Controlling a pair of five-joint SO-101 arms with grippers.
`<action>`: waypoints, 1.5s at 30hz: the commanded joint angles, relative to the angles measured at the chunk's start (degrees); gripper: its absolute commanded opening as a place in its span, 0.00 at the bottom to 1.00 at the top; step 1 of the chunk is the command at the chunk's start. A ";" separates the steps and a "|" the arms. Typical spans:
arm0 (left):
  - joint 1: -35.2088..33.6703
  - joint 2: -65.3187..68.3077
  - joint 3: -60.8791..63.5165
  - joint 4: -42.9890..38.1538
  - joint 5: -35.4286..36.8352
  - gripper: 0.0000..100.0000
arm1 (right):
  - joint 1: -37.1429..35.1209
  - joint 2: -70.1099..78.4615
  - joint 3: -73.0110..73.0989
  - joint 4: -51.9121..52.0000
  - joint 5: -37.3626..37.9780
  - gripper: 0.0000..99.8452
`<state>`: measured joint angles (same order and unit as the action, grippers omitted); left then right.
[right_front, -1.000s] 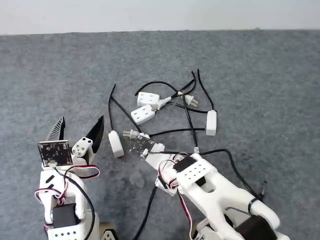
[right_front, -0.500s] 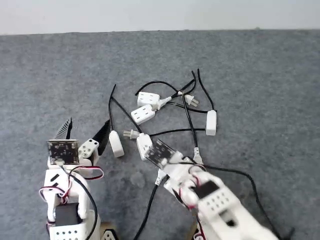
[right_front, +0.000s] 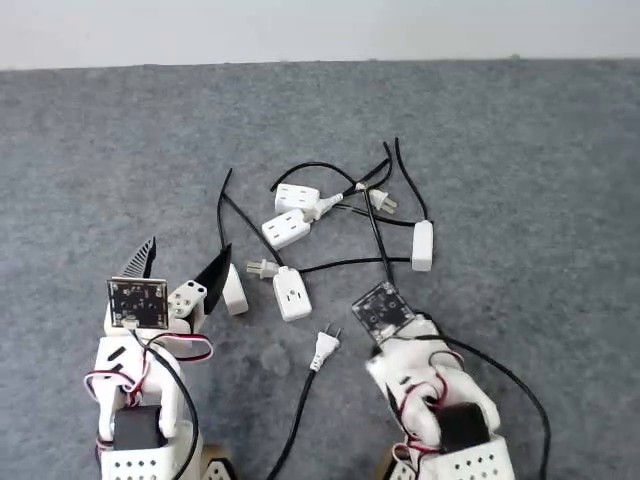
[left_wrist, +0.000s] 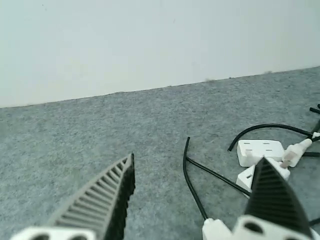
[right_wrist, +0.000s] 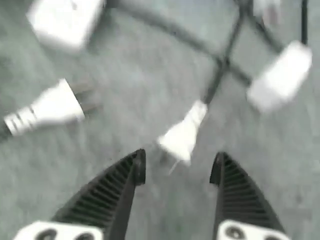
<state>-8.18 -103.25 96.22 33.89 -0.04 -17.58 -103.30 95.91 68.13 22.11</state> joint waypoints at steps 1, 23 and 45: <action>0.44 -0.70 -0.84 -1.49 -0.88 0.35 | 2.33 0.75 0.53 6.37 -0.62 0.22; 0.09 -0.62 -0.75 -1.76 -0.97 0.35 | 2.86 0.92 0.62 6.20 -0.70 0.22; 0.26 -0.62 -0.84 -1.76 -0.97 0.35 | 2.95 0.92 0.62 6.20 -0.70 0.22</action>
<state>-8.26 -103.25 96.22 33.89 -0.40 -14.68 -103.74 95.91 73.93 21.93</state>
